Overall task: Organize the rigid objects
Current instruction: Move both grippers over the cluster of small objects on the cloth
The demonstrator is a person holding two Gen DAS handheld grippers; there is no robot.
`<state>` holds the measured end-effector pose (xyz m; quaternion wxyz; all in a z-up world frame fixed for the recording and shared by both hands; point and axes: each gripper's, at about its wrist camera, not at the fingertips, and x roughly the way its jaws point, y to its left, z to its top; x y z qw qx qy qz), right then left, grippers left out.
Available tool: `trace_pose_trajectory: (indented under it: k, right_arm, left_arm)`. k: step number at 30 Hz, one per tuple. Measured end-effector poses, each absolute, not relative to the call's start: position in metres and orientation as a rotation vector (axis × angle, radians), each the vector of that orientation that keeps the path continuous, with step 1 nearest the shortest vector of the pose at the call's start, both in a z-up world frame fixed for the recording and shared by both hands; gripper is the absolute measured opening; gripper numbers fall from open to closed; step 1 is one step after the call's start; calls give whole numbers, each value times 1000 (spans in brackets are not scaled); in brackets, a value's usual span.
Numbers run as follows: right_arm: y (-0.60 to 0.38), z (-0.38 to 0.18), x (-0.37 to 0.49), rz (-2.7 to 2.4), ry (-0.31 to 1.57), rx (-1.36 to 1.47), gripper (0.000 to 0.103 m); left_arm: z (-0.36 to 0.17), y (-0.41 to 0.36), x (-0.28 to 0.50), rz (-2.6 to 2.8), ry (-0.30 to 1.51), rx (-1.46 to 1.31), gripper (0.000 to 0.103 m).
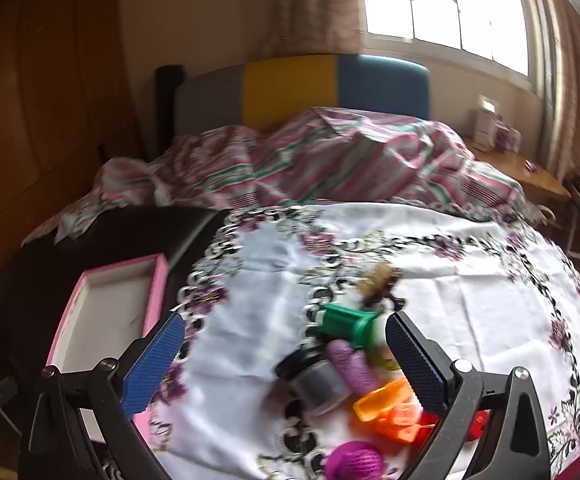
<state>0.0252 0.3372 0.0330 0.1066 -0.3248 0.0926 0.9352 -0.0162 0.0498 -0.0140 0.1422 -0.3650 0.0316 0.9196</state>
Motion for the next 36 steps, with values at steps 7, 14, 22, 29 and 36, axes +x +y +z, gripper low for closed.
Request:
trace_pose_trajectory:
  k: [7,14,22,29,36]
  right_arm:
    - [410,1,38,2583,493,-902,103]
    - [457,-10,66,2471,853,-784,103]
    - [466,-18,64,2423,938,-840,103]
    - [463,-22,55,2427,911,-891,103]
    - [463,-22,54,2427,912,-894,103]
  left_arm:
    - [-21,81,-25,2550,134,-1109,103]
    - [-19,123,-33,2419,187,-1092,103]
    - [-29,195,-29,2257,299,-1067,103]
    - [-36,247,-23,2199,450,-1012,103]
    - [-35,281,-20,2179,568,-927,103]
